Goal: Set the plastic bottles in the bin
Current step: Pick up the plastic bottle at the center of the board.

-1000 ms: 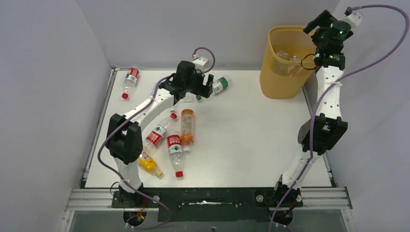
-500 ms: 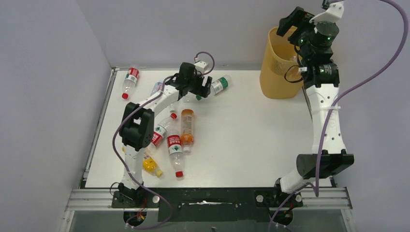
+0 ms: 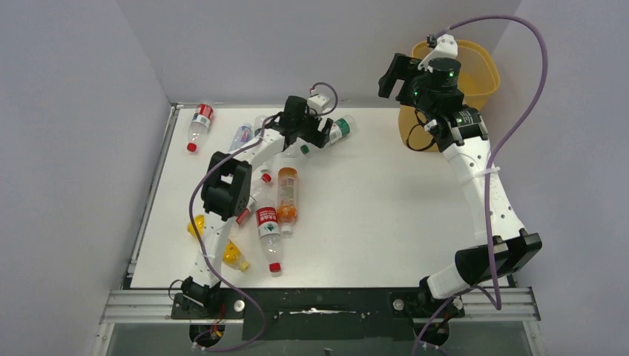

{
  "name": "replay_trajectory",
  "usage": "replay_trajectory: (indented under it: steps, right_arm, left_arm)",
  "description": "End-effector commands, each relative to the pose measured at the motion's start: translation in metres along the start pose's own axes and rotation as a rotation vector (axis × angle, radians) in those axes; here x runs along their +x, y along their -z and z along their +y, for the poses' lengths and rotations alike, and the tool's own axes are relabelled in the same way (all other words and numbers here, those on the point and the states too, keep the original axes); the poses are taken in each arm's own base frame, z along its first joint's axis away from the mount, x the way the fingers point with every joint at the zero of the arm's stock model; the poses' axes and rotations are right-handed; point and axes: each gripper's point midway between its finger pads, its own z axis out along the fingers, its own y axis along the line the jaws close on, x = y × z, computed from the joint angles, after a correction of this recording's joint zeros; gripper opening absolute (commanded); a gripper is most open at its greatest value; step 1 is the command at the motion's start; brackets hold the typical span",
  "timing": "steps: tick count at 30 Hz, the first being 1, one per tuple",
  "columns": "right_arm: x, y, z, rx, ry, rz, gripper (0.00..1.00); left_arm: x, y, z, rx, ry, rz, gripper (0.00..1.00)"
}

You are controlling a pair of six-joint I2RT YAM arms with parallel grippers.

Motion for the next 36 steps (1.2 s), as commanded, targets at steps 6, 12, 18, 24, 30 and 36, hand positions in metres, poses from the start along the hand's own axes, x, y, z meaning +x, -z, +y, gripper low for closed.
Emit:
replay_trajectory:
  steps: [6, 12, 18, 24, 30, 36]
  right_arm:
    - [-0.010, 0.026, 0.011, -0.009, 0.030, -0.013, 0.97]
    - [0.011, 0.020, 0.020, -0.045, 0.023, 0.048, 0.97]
    - [0.022, 0.017, 0.025, -0.049, 0.032, 0.080, 0.97]
    - [0.033, 0.014, 0.028, -0.057, 0.030, 0.103, 0.97]
    - [0.039, 0.017, 0.028, -0.057, 0.027, 0.112, 0.97]
    - [0.046, 0.021, 0.025, -0.049, 0.026, 0.120, 0.97]
  left_arm:
    - [-0.042, -0.024, -0.009, 0.089, -0.044, -0.150, 0.85]
    - [-0.039, -0.040, -0.008, 0.096, -0.030, -0.163, 0.85]
    - [-0.024, -0.055, -0.007, 0.094, -0.011, -0.139, 0.85]
    - [-0.010, -0.062, -0.003, 0.066, 0.007, -0.110, 0.80]
    - [-0.012, -0.060, 0.000, 0.053, 0.028, -0.109, 0.58]
    - [-0.028, -0.042, -0.005, 0.059, 0.056, -0.115, 0.46]
